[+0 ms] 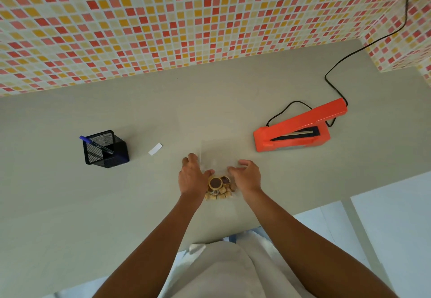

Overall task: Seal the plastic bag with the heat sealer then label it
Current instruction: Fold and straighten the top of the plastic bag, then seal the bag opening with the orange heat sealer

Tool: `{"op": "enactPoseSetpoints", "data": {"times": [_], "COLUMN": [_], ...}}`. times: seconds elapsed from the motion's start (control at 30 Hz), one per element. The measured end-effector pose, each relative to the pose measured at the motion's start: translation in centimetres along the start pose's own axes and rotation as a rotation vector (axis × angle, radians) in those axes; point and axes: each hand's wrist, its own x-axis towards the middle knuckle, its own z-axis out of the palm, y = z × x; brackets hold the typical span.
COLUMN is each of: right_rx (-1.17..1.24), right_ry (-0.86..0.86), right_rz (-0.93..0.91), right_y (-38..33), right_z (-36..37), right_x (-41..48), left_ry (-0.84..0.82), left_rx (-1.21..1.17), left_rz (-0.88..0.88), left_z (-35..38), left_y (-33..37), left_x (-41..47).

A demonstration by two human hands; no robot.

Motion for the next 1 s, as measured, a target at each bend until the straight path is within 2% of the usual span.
{"op": "enactPoseSetpoints", "data": {"times": [0.17, 0.37, 0.5, 0.6, 0.83, 1.0], "right_rx": [-0.073, 0.053, 0.193, 0.203, 0.330, 0.292], "right_ry": [-0.143, -0.282, -0.336, -0.346, -0.259, -0.300], "right_rz": [-0.134, -0.214, -0.210, -0.215, -0.182, -0.188], "right_y": [0.5, 1.1, 2.1, 2.4, 3.7, 4.8], "right_z": [0.0, -2.7, -6.0, -6.9, -12.1, -15.7], "right_x": [0.0, -0.5, -0.7, -0.8, -0.6, 0.3], "left_ry": [-0.035, -0.098, -0.345, -0.480, -0.619, -0.627], "left_rx": [-0.081, -0.354, -0.684, -0.800, -0.846, -0.780], "left_rz": [-0.002, -0.083, -0.093, -0.038, 0.045, 0.091], "left_z": [0.4, 0.6, 0.4, 0.1, 3.2, 6.1], "left_y": [-0.2, -0.9, 0.1, 1.4, 5.8, 9.1], "left_x": [-0.5, 0.1, 0.1, -0.5, -2.6, -4.1]}}
